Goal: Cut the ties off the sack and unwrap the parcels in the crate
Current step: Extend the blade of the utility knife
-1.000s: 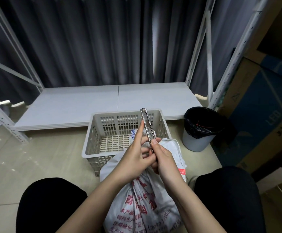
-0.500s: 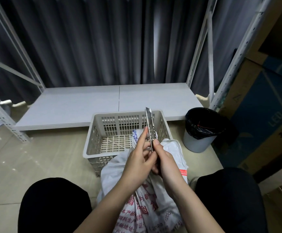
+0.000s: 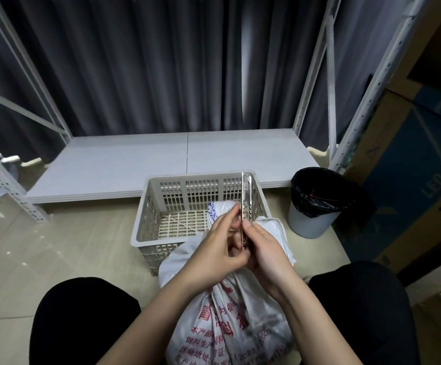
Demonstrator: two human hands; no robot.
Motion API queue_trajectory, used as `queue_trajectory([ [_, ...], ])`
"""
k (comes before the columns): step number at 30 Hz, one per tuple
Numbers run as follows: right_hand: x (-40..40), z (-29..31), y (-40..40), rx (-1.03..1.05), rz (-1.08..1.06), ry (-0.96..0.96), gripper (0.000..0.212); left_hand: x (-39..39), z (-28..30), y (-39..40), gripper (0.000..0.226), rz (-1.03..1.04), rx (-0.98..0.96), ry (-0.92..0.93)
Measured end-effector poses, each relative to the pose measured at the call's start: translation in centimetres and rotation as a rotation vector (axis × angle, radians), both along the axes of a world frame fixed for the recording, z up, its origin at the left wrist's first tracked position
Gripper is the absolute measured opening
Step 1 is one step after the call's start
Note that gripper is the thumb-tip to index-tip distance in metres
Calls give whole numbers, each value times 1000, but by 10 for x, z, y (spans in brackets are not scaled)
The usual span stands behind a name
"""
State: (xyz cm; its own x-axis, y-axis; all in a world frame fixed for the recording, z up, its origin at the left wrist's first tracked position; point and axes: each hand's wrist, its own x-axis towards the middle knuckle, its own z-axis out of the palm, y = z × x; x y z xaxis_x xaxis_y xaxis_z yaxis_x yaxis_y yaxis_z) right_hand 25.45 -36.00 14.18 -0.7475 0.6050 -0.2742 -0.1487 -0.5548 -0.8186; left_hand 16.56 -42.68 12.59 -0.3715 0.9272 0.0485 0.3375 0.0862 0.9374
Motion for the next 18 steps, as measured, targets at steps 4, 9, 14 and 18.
queue_trajectory([
  [4,1,-1,3,-91,61,-8,27,6,11,-2,71,11,1,-340],
  [9,11,1,4,-53,168,123,24,-5,27,5,30,160,95,-685],
  [14,7,0,-8,14,154,119,29,2,25,9,33,209,200,-829],
  [18,7,0,-14,19,124,116,32,7,25,4,29,204,225,-838],
])
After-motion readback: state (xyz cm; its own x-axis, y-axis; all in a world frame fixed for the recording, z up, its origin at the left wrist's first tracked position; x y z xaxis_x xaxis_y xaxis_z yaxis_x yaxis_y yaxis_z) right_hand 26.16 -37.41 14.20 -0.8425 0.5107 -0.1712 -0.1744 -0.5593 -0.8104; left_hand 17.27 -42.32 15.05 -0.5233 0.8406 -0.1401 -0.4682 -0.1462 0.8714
